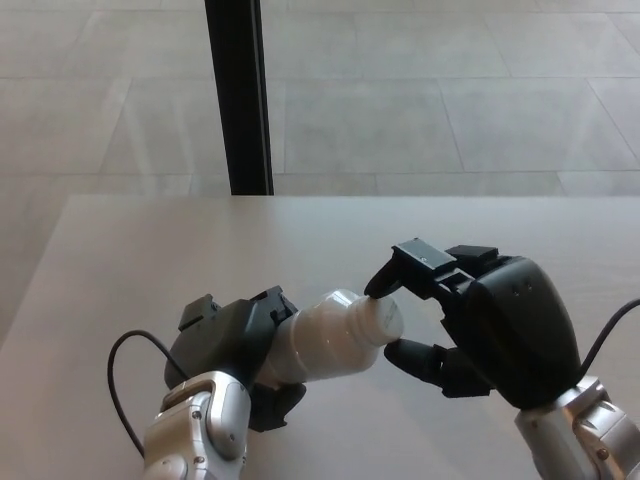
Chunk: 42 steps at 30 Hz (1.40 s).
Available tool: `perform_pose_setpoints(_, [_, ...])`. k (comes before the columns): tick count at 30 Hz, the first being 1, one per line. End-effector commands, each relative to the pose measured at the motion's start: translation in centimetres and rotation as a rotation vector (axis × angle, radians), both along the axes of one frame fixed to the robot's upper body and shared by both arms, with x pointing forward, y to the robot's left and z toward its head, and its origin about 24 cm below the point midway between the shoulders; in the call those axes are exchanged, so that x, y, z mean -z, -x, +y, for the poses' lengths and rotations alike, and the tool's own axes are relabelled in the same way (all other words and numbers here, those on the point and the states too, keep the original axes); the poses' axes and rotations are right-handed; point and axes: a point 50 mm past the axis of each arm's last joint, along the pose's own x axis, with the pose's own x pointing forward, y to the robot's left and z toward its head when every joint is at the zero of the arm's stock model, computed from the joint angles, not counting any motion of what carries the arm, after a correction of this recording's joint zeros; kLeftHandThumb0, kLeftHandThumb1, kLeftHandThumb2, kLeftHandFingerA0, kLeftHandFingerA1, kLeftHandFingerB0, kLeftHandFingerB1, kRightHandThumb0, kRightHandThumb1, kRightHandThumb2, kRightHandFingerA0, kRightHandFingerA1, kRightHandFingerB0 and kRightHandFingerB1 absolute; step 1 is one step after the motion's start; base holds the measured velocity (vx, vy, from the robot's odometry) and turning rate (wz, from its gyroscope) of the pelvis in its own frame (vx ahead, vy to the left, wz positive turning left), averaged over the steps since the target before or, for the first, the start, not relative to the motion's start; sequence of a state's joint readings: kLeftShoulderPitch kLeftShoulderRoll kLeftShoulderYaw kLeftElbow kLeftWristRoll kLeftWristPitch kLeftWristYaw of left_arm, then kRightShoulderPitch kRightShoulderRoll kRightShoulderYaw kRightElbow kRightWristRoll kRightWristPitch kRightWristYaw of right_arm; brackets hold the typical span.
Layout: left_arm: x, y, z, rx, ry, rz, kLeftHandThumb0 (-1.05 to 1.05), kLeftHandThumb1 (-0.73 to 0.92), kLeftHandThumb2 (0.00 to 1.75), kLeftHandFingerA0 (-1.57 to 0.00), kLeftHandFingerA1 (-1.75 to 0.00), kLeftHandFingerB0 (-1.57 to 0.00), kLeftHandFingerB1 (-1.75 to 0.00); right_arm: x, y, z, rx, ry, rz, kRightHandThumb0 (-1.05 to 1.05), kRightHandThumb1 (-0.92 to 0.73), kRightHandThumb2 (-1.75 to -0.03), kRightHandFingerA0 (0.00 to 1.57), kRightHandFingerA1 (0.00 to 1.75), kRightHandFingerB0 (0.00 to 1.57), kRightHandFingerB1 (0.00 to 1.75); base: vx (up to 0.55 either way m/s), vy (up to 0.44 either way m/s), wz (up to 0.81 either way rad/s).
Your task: The robot uses its left hand to to lift the bottle kept on the middle of the desk and tilts it towards its right hand. It then uses its right hand to rotate its cap to open it and places the bottle and cap back on the desk
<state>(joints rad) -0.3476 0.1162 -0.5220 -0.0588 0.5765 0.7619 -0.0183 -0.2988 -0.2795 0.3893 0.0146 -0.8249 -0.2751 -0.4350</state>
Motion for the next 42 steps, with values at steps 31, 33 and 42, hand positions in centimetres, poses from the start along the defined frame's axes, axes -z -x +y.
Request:
perform_pose_setpoints(31, [4.8, 2.1, 1.0, 0.038, -0.023, 0.198, -0.16, 0.73, 0.79, -0.69, -1.52, -0.65, -1.05, -2.3, 1.1, -1.0, -0.536, 0.317, -0.52, -0.33, -0.65, -0.86, 0.8, 1.75, 0.61, 1.45, 0.0, 0.0, 0.0])
perform_pose_setpoints(33, [4.7, 2.2, 1.0, 0.044, -0.025, 0.195, -0.18, 0.73, 0.76, -0.66, -1.31, -0.64, -0.85, -2.7, 0.9, -1.1, -0.569, 0.364, -0.537, -0.33, -0.7, -0.77, 0.8, 1.75, 0.64, 1.32, 0.0, 0.0, 0.0])
perform_pose_setpoints(42, [4.9, 2.2, 1.0, 0.009, -0.015, 0.21, -0.16, 0.79, 0.81, -0.71, -1.55, -0.69, -1.01, -5.2, 0.2, -1.8, -0.663, 0.515, -0.657, -0.34, -0.73, -0.65, 0.82, 1.69, 0.75, 1.11, 0.0, 0.0, 0.0])
